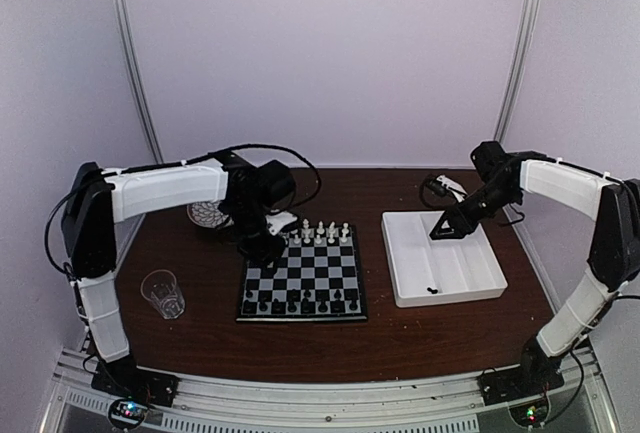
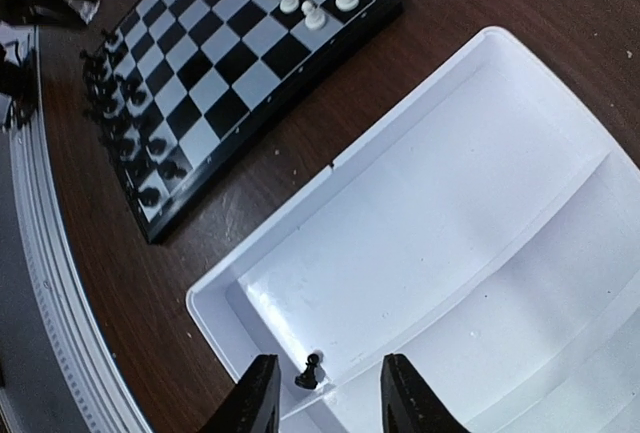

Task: Set up the chess pieces on the board
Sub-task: Place the pawn at g7, then adjust the storage box at the center of the board.

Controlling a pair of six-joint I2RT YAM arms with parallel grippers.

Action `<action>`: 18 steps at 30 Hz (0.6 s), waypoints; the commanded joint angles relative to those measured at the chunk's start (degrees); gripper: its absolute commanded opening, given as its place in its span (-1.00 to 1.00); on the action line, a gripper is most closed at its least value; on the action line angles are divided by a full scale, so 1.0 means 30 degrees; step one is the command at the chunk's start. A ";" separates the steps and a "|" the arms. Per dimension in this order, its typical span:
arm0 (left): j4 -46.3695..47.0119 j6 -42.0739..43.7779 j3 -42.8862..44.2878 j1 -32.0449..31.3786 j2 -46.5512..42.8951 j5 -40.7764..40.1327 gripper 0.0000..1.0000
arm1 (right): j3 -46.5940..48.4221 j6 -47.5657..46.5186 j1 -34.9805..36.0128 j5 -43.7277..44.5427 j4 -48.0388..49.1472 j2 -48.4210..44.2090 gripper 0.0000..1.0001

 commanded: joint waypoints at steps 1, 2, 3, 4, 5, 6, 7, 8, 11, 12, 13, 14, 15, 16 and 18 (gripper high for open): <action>0.1902 -0.0032 0.0617 0.0181 -0.2942 -0.0591 -0.27 | 0.0379 -0.5447 0.0998 0.2150 -0.3774 0.1194 -0.23; 0.2313 -0.0090 0.0488 0.0184 -0.3373 -0.0529 -0.27 | 0.0324 -0.6045 0.1359 0.2548 -0.4256 0.1467 -0.22; 0.2620 -0.0167 0.0365 0.0185 -0.3639 -0.0506 -0.27 | 0.0244 -0.6427 0.1734 0.3008 -0.4544 0.1757 -0.21; 0.3003 -0.0287 0.0200 0.0196 -0.3819 -0.0467 -0.27 | 0.0157 -0.6636 0.2103 0.3450 -0.4682 0.2078 -0.20; 0.3447 -0.0468 0.0000 0.0183 -0.3995 -0.0381 -0.27 | 0.0032 -0.6703 0.2405 0.3864 -0.4615 0.2284 -0.20; 0.3692 -0.0570 -0.0146 0.0181 -0.4112 -0.0301 -0.27 | -0.0042 -0.6726 0.2714 0.4235 -0.4512 0.2511 -0.20; 0.3906 -0.0681 -0.0300 0.0188 -0.4186 -0.0243 -0.27 | -0.0033 -0.6798 0.2983 0.4428 -0.4466 0.2738 -0.19; 0.4039 -0.0805 -0.0425 0.0182 -0.4261 -0.0152 -0.27 | -0.0035 -0.6884 0.3259 0.4616 -0.4489 0.2909 -0.19; 0.4196 -0.0996 -0.0755 0.0185 -0.4365 0.0013 -0.27 | -0.0256 -0.7441 0.4316 0.5250 -0.4593 0.3451 -0.16; 0.4204 -0.1057 -0.0867 0.0181 -0.4437 0.0034 -0.27 | -0.0367 -0.7598 0.4681 0.5375 -0.4604 0.3635 -0.16; 0.4215 -0.1094 -0.0980 0.0181 -0.4483 0.0026 -0.27 | -0.0472 -0.7691 0.5027 0.5508 -0.4547 0.3863 -0.15; 0.4287 -0.1128 -0.1196 0.0181 -0.4565 0.0038 -0.27 | -0.0548 -0.7669 0.5290 0.5579 -0.4371 0.4082 -0.15; 0.4380 -0.1165 -0.1328 0.0181 -0.4690 0.0030 -0.27 | -0.0601 -0.7543 0.5586 0.5646 -0.4192 0.4318 -0.15; 0.4443 -0.1202 -0.1429 0.0181 -0.4741 0.0010 -0.27 | -0.0542 -0.7501 0.5774 0.5648 -0.4092 0.4641 -0.15; 0.4443 -0.1291 -0.1578 0.0181 -0.4825 0.0014 -0.27 | -0.0296 -0.7453 0.6114 0.5761 -0.4020 0.5216 -0.15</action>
